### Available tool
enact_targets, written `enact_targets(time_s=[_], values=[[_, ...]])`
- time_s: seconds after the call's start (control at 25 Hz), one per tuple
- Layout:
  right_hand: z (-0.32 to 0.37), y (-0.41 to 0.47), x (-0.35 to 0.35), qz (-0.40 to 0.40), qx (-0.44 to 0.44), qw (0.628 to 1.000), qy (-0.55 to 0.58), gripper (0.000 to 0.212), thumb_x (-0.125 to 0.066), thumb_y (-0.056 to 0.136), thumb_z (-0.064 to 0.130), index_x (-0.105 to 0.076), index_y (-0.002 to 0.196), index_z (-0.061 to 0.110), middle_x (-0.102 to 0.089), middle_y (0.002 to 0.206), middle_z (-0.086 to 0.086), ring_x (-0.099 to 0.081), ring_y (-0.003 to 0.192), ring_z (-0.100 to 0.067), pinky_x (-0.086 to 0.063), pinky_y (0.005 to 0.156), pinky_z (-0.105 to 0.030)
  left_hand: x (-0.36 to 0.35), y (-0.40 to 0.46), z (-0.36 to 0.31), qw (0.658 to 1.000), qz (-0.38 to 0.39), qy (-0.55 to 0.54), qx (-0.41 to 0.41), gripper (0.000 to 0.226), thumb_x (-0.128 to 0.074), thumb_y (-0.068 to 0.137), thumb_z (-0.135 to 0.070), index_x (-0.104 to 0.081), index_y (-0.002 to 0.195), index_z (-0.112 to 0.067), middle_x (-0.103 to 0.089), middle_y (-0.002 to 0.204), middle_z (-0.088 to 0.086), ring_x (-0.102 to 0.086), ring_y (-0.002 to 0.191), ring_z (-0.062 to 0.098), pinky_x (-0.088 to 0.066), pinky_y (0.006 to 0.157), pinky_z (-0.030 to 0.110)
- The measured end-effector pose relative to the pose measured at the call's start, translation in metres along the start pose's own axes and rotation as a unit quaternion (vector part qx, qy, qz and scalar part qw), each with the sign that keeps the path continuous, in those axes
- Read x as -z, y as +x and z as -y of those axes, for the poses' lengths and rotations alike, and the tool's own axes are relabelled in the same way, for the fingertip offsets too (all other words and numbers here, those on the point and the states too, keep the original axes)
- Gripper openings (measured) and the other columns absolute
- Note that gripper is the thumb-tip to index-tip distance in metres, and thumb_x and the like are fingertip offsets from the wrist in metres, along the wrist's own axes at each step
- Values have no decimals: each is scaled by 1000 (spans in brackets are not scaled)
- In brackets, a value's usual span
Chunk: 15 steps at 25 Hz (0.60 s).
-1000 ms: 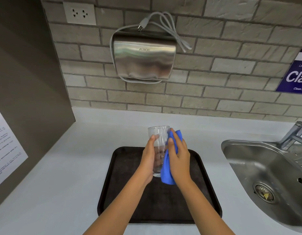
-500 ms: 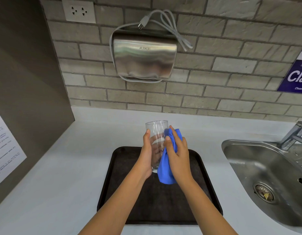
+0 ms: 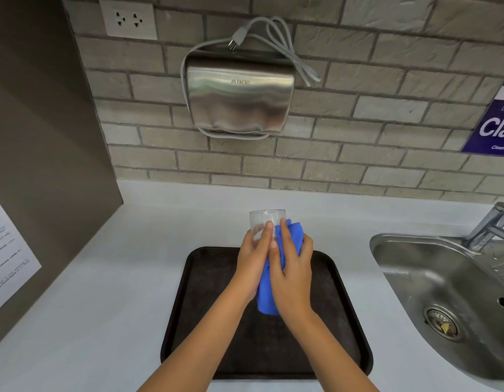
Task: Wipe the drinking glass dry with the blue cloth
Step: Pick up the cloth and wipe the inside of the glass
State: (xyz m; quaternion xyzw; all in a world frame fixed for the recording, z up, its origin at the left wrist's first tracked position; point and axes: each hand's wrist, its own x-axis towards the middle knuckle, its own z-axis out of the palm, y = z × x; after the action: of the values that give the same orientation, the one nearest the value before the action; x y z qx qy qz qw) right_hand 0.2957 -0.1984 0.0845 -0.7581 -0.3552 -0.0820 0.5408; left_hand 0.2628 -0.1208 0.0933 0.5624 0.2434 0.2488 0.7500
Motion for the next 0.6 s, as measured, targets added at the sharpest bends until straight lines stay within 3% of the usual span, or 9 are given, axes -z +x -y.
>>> enact_targets(time_s=[0.08, 0.2, 0.28, 0.4, 0.48, 0.6], values=[[0, -7, -5, -10, 43, 999, -23, 49, -34, 98, 45, -35, 145, 31, -36, 142, 1, -49, 121, -6, -45, 98, -23, 5, 3, -1, 1000, 21, -13, 15, 68, -55, 83, -63, -65, 125, -11, -74, 117, 15, -72, 107, 27, -57, 94, 37], [2, 7, 3, 17, -40, 995, 88, 48, -40, 97, 43, -36, 144, 36, -37, 148, 6, -45, 129, -5, -45, 105, -29, 10, 3, -1, 998, 36, -32, 43, 62, -48, 92, -62, -68, 126, -15, -74, 119, 14, -71, 112, 27, -54, 99, 41], [2, 17, 9, 34, -82, 987, 132, 50, -40, 94, 48, -37, 143, 38, -38, 148, 8, -46, 128, -5, -46, 105, -34, 10, 2, -2, 996, 40, -56, 52, 69, -51, 83, -68, -68, 124, -15, -75, 118, 14, -71, 112, 26, -55, 98, 41], [13, 7, 5, 22, -18, 998, 52, 53, -37, 95, 53, -32, 146, 38, -37, 144, 21, -46, 125, 3, -46, 103, -23, 9, 5, -7, 995, 39, -77, 44, 72, -50, 84, -69, -69, 124, -12, -73, 121, 19, -69, 116, 30, -52, 101, 43], [14, -2, -2, 13, 26, 1000, -7, 50, -38, 97, 48, -32, 146, 35, -37, 143, 19, -44, 126, 3, -41, 102, -18, 9, 8, -6, 996, 34, -78, 37, 71, -47, 90, -65, -68, 125, -7, -69, 125, 25, -65, 120, 35, -47, 108, 47], [15, 8, 5, 34, -36, 995, 89, 50, -37, 94, 52, -35, 143, 41, -36, 139, 26, -40, 117, 23, -40, 93, -4, 14, 7, -3, 993, 50, -95, 43, 75, -53, 81, -71, -70, 123, -11, -71, 122, 22, -68, 116, 33, -54, 99, 43]])
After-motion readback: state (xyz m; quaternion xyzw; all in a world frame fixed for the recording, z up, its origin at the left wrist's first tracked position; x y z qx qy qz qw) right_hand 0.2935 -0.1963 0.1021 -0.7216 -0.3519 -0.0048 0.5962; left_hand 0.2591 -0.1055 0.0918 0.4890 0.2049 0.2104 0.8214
